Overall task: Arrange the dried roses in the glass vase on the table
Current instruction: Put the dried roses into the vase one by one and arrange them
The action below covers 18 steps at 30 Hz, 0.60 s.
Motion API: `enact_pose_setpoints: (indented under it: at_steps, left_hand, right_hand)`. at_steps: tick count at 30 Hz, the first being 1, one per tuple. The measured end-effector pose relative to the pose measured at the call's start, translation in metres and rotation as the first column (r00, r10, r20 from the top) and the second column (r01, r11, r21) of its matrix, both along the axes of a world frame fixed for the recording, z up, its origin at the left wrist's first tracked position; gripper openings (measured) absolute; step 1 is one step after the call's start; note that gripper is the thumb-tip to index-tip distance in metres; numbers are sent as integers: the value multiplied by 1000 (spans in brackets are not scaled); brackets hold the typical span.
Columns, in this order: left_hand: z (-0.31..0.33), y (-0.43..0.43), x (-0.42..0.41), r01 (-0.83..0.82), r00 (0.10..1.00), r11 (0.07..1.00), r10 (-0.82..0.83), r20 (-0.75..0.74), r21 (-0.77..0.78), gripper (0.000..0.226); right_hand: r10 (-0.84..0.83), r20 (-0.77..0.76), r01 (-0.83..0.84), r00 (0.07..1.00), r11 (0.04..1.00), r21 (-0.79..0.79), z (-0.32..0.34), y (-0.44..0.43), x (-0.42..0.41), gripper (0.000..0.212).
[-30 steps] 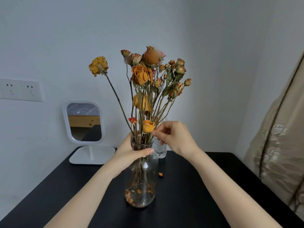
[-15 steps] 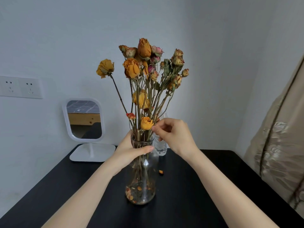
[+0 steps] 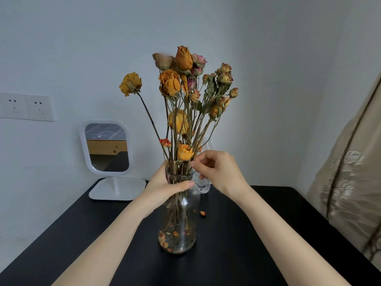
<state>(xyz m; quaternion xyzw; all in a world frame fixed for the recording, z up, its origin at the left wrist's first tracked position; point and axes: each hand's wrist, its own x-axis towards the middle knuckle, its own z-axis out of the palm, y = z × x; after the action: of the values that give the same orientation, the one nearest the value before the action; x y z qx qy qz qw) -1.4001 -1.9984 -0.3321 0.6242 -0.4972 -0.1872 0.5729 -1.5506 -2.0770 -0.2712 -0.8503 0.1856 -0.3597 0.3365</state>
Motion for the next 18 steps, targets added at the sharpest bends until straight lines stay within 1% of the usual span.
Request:
enact_pose_setpoints:
  at_steps: [3,6,12,14,15,17,18]
  left_hand:
    - [0,1,-1,2,1000,1000,-2,3,5,70]
    - [1,0,-5,-17,1000,1000,17,4,10,69]
    - [-4,-8,-13,-97,995,995,97,9,-13,50]
    - [-6,-10,-15,-130,991,991,131,10,-38,48]
    - [-7,-11,-15,-143,989,988,144,13,-51,49]
    - [-9,-13,-16,-159,986,984,162,26,-77,54]
    - [-10,-14,-17,-169,984,982,172,37,-91,55]
  right_hand:
    - [-1,23,0,1000,999,37,-3,-2,-8,9]
    - [-50,-2,51,999,998,38,-12,-8,-23,7]
    - [-224,-133,239,966,965,111,-45,-30,-75,9]
    - [-339,-203,362,919,928,91,-59,-42,-101,10]
    - [-409,-254,435,877,899,55,-65,-49,-114,12]
    - [-527,-390,565,755,825,-20,-78,-63,-141,23]
    - [-556,-477,613,680,789,-47,-83,-69,-152,32]
